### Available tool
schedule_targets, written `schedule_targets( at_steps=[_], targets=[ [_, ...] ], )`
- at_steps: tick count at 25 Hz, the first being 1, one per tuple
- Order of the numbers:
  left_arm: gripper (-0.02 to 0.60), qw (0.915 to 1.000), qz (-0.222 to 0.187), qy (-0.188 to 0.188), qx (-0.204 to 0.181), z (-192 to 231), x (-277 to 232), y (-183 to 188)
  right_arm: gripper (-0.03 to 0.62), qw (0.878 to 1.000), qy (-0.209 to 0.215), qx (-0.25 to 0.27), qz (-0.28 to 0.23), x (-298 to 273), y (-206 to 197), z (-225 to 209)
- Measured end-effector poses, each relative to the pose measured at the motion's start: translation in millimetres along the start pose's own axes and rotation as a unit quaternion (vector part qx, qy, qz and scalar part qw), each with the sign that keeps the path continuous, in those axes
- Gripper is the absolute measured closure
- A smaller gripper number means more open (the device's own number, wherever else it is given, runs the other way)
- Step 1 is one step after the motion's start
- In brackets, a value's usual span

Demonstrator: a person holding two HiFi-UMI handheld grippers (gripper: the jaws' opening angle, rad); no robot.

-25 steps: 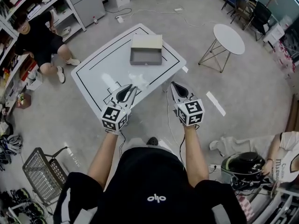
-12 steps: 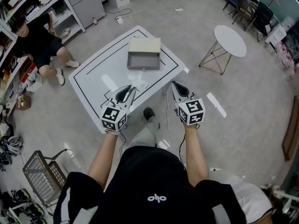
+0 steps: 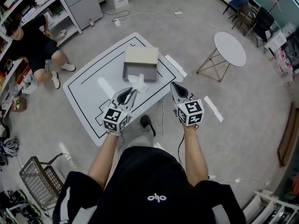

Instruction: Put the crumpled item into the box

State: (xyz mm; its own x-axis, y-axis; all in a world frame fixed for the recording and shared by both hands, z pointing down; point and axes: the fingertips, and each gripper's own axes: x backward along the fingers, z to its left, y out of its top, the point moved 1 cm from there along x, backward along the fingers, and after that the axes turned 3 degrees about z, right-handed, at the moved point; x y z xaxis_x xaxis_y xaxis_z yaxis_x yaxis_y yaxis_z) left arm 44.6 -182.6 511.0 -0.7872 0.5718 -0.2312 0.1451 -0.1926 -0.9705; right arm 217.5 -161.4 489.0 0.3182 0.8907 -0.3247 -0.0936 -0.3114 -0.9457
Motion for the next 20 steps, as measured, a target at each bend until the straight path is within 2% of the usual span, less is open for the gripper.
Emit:
schedule_targets(
  at_steps=[11,20],
  targets=[
    [0.52,0.9996,0.02,0.006,0.02,53.1,-78.7,-2.1,0.585,1.0,0.013,-0.005,0.018,-81.7,15.8,-57.4],
    [0.521,0.9989,0.032,0.013,0.033,84.7,-122.7,-5.1,0.585,0.999,0.027,-0.004,0.029,-133.9,22.3,-87.5]
  ],
)
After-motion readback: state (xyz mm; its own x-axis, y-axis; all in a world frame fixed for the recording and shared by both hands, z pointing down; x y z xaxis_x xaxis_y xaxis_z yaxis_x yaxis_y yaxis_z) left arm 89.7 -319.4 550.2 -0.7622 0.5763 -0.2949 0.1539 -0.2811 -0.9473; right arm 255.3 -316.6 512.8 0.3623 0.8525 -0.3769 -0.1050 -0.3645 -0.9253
